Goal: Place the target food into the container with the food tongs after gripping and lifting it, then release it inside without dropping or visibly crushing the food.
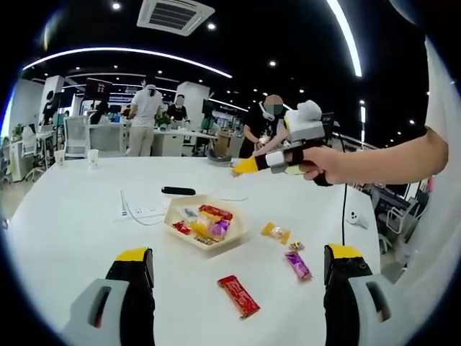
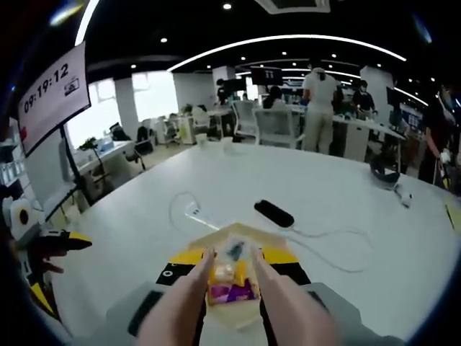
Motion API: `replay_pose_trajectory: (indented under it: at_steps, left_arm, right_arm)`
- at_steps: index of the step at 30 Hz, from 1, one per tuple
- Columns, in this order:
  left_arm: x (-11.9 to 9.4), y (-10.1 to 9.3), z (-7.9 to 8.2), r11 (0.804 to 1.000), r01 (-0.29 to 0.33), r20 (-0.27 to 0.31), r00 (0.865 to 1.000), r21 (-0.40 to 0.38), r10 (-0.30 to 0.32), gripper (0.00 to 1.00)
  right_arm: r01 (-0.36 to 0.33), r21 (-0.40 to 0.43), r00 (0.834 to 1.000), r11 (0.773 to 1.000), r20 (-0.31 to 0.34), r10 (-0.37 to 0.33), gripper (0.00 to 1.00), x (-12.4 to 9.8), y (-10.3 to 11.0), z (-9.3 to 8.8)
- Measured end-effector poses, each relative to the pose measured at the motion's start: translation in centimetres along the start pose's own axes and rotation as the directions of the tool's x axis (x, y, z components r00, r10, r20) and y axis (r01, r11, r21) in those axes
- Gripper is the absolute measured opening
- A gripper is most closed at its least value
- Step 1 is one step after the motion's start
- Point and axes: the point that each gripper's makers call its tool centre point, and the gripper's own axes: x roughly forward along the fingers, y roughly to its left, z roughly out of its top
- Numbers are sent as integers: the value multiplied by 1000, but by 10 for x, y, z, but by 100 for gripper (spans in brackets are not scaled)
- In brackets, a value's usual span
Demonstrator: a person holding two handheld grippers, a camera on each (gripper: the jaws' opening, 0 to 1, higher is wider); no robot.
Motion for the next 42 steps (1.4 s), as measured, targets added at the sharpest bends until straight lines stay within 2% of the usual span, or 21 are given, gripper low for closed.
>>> replay_pose_trajectory:
  at_steps: [15, 20, 31, 39, 42]
  left_arm:
    - [-17, 1, 0, 1000, -28, 12, 1000, 3, 28, 99]
    - [-24, -6, 10, 999, -30, 46, 999, 16, 29, 99]
    - [-32, -6, 7, 1000, -19, 45, 999, 16, 18, 99]
    - [-32, -11, 2, 999, 17, 35, 999, 31, -18, 99]
    - [-28, -15, -4, 998, 45, 28, 999, 47, -46, 99]
  right_arm:
    - [-4, 5, 1000, 1000, -9, 4, 28, -8, 9, -6]
    - [0, -17, 1000, 1000, -16, 0, 28, -14, 14, -10]
    - [32, -8, 999, 999, -18, -32, 28, -26, 8, -7]
    - [52, 1, 998, 999, -19, -52, 28, -32, 10, -13]
    - [59, 3, 998, 998, -13, -59, 28, -37, 20, -16]
